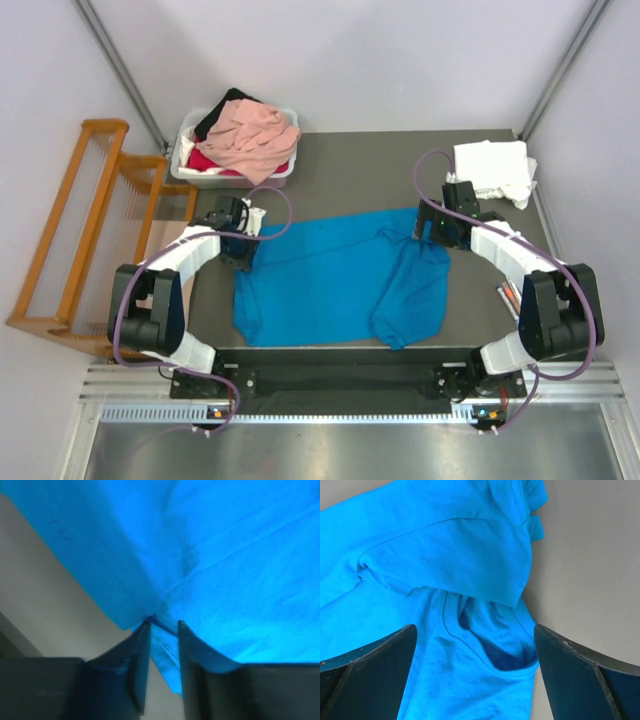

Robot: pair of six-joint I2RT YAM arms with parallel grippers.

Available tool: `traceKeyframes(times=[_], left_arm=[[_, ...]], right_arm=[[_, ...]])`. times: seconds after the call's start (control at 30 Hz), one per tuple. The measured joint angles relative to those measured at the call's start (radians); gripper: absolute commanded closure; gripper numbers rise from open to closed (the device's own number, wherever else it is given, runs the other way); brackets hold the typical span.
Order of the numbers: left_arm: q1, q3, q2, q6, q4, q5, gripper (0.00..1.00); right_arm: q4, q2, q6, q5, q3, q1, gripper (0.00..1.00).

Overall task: Fold and stack the t-shirts
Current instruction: Flatten the tshirt out

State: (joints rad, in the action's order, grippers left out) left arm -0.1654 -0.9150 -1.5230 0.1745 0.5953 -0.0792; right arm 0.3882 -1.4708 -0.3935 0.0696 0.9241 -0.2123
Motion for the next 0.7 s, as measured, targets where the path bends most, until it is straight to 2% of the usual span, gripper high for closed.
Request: traceKeyframes(times=[0.07,0.17,0.4,0.7], left_arm=[[0.018,-0.003,0.001,-0.007,-0.003,-0.007,0.47],[0.066,-0.007,0.015,-0.02,-0.016,-0.02,0.43],[0.178,-0.016,0.043,-0.027,-0.043,-0.071,0.44],[0.192,-0.021,0.042,-0.035,-0.047,-0.134,0.47]], right_arm=[[-0.002,0.0,-0.001,-0.003,0.0,0.0,0.0],[-0.007,0.0,-0.005,-0.015,0.0,0.0,0.0],[-0.011,-0.019,-0.011,-0.045,0.0,0.0,0.0],[-0.014,-0.042,-0.014,-0.057,0.0,0.0,0.0]])
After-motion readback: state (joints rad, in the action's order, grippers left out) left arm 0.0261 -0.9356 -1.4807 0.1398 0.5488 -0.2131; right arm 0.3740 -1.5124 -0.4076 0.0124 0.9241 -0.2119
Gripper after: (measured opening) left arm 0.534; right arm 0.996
